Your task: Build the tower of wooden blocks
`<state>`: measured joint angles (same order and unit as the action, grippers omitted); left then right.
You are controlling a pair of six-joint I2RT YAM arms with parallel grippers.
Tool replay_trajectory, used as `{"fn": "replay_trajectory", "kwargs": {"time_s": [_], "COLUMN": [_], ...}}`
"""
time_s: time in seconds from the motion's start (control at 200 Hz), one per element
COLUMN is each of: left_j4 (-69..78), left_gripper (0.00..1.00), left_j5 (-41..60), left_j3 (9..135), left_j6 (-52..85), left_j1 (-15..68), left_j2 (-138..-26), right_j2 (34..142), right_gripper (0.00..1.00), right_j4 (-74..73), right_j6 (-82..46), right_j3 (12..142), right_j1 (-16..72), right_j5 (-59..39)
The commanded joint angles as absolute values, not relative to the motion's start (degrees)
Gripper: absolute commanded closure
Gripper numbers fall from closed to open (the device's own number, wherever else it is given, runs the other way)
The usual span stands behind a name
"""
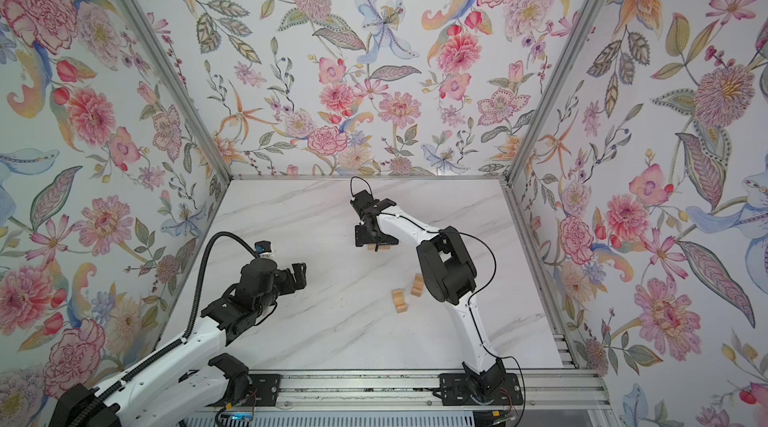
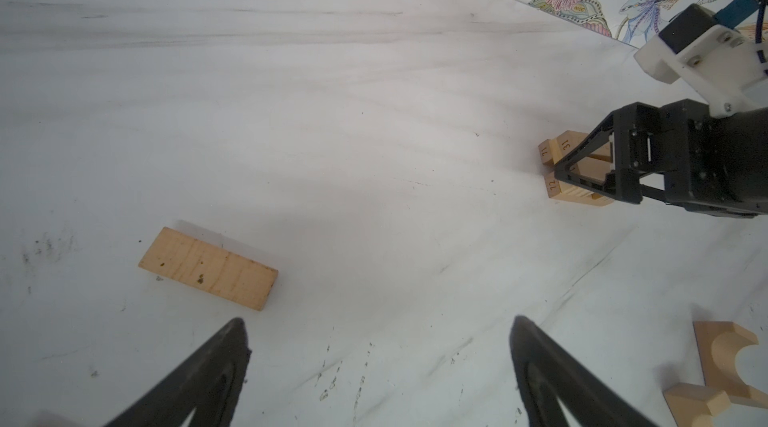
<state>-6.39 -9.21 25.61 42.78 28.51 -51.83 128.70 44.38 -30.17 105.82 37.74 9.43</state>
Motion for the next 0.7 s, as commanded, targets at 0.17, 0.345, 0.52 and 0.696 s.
{"fn": "replay_trajectory", "kwargs": {"time_s": [0.17,0.345,0.52,0.696], "left_j4": [-8.51,-9.05,-9.12,-10.65], "left_gripper": [0.01,0.01,0.01,0.01], "left_j5": [-9.59,-7.31,-5.23,-7.21], "left_j3": [27.33,26.67,24.51,22.89], "left_j6": [41.76,42.13,43.89,46.30], "left_j1": [27.95,27.99,28.78,34.01], "left_j2": [-49.85,-48.66,-45.93,-42.67], "right_j2": [122.66,116.41,108.78,100.25], "right_gripper": [0.05,0.04,0.05,0.05], "right_j4": [46.09,46.06,46.07,45.63], "right_j6": [-28.88,-28.64,-29.06,-30.91], "right_j3": [105.14,100.89,92.78,81.65], "right_j1": [37.49,38.36,40.09,41.88], "right_j5": [9.85,11.15,12.84,14.67]}}
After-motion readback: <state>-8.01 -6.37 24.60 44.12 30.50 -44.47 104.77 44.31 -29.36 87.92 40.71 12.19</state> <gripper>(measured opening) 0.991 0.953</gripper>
